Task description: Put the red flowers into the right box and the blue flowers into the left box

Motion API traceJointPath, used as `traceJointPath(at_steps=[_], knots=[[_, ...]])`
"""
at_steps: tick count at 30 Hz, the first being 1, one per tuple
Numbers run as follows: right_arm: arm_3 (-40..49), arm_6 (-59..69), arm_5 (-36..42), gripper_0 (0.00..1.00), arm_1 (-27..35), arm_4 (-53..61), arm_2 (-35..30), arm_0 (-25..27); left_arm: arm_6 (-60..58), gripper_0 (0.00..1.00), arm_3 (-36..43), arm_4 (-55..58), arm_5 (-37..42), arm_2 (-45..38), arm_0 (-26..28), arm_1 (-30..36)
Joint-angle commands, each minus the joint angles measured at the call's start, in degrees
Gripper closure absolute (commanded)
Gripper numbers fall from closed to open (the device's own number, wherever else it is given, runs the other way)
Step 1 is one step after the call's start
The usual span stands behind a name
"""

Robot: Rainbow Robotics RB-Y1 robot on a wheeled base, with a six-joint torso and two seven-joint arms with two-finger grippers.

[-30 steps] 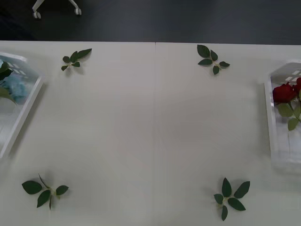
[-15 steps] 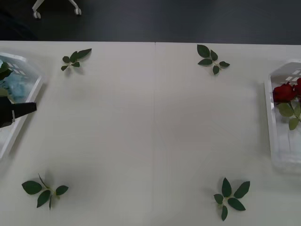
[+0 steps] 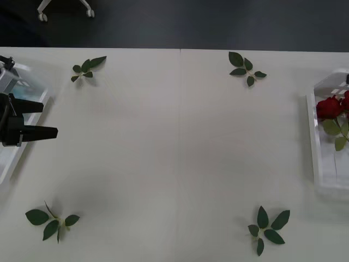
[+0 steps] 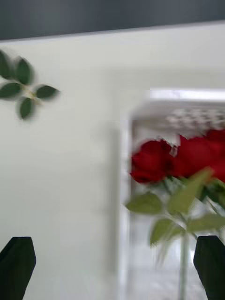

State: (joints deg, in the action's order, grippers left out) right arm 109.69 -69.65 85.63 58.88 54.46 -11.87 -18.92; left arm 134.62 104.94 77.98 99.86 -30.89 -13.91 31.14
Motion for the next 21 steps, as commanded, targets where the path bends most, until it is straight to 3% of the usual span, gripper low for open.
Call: traceJointPath(at_steps=[1,5,9,21], knots=[[11.0,-8.3,-4.8,0.00,-4.5,-4.5,1.1,4.9,12.4,0.00,-5.4,2.3,2.8,1.3,-4.5,1.0],[18.4,-19.6,-1.7,0.00,-9.8,-5.7,2.7,6.0,20.4,0.00,-11.0,3.3,5.1,2.4,-8.0,0.9],[22.8,-31.2,2.6,0.00,-14.8,-4.2,2.6,6.2,20.4,0.00,-13.9,4.4,5.9,3.5,-9.6,0.9],[32.3,-52.3,8.2,0.00,-25.3,10.8,-5.1,8.8,20.4,0.00,-12.0,5.4,6.9,4.3,-9.8,-2.9]])
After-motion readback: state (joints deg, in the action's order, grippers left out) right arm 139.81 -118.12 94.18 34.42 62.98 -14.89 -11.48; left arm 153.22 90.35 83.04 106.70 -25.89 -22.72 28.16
